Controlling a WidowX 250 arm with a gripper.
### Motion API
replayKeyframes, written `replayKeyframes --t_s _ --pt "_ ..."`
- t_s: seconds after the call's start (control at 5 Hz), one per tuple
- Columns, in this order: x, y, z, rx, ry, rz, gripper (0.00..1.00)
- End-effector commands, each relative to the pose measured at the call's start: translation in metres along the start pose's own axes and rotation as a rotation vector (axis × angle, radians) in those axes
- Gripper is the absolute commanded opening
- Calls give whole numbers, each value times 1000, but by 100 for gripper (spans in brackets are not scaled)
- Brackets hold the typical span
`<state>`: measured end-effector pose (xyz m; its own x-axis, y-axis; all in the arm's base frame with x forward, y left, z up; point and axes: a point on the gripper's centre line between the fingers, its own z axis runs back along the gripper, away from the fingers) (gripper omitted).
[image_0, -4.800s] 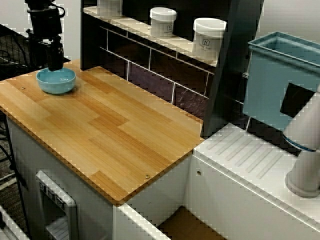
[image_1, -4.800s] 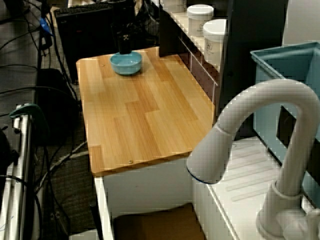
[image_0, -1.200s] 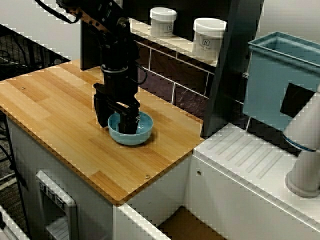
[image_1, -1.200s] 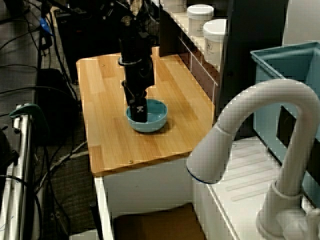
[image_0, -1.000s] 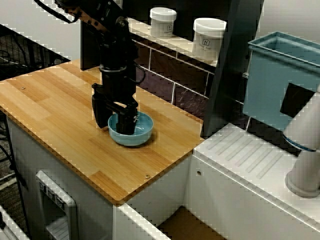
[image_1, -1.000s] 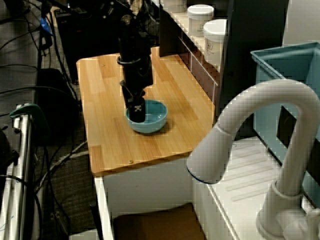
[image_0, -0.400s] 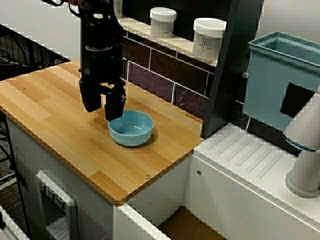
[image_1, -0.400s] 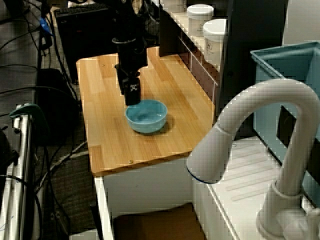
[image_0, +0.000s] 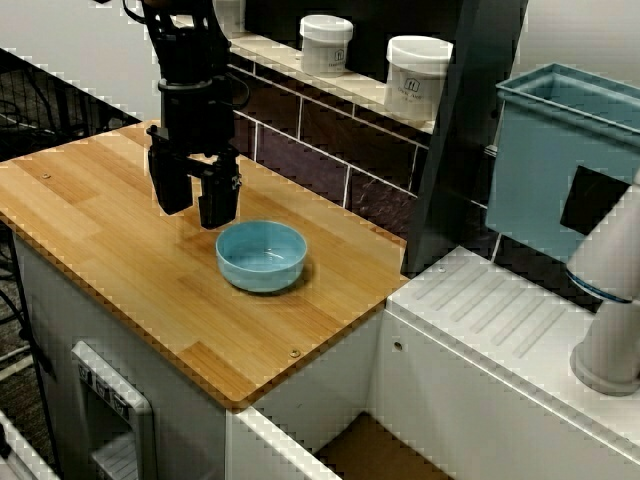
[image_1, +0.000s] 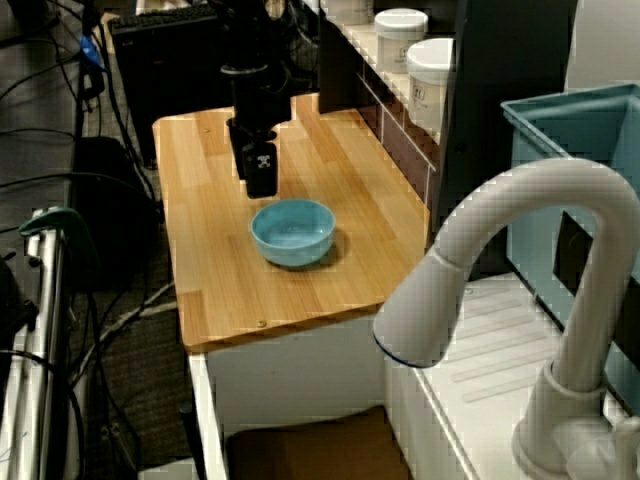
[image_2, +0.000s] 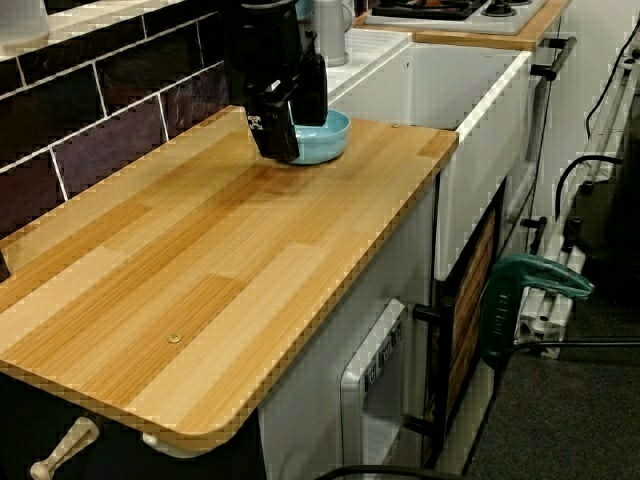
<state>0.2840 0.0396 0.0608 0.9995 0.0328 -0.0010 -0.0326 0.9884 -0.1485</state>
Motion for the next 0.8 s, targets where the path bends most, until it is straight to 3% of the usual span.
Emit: replayKeyframes --t_s 0.0,0.6 --pt "6 2 19 2 -75 2 100" --pt "16 -12 3 -21 -79 47 100"
